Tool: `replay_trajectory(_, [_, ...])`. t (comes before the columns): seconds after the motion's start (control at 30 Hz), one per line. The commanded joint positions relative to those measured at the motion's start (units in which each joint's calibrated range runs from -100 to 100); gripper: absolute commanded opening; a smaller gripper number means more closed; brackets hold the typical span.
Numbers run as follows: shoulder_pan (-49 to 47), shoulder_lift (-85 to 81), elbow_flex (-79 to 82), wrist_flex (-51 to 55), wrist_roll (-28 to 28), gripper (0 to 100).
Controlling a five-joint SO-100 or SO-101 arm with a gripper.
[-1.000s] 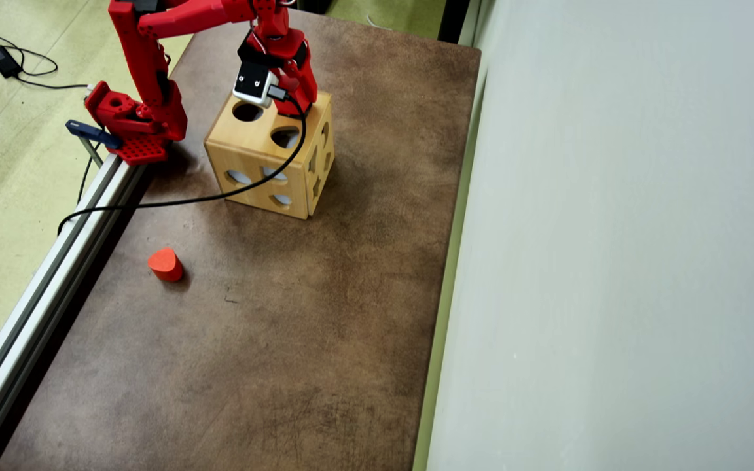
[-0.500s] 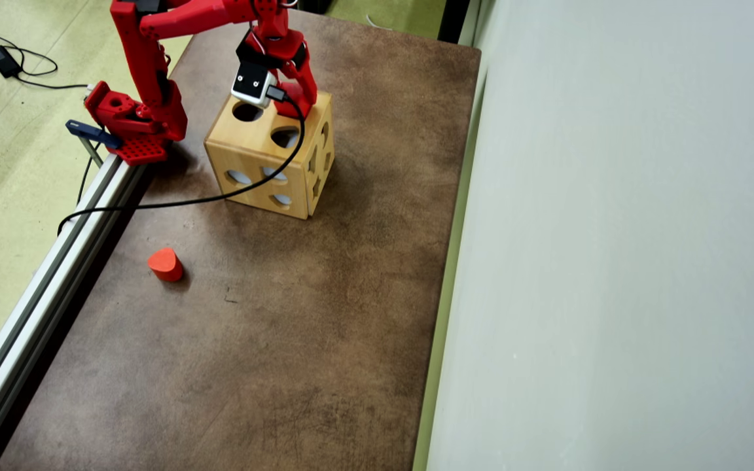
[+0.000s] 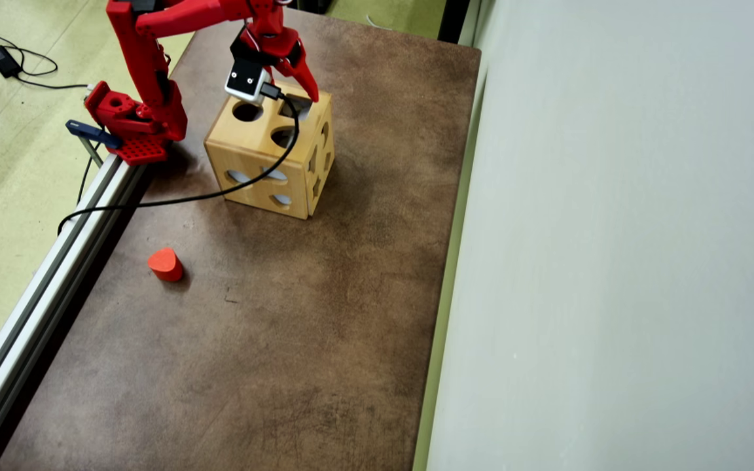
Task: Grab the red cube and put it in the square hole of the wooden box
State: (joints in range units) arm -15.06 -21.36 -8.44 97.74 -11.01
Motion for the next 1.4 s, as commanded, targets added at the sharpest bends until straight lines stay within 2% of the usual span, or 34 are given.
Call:
replay_trajectory(0.0, [-0.47,-22.17,-0.32,0.01,0.39,34])
replay_trajectory(0.2, [-0.47,-42.04,1.73,0.01,0.44,34])
replay_trajectory(0.5, [0.20,-72.78,22.22,-0.23,0.54,34])
replay_trajectory(0.93, [0.49,-73.97,26.60,0.25,0.54,34])
replay_trajectory(1.03, [0.49,-73.97,30.27,0.17,0.49,28])
replay_trajectory(1.27, [0.49,-74.14,30.36,0.09,0.44,0])
replay_trajectory(1.37, [0.42,-74.23,30.36,0.09,0.44,3])
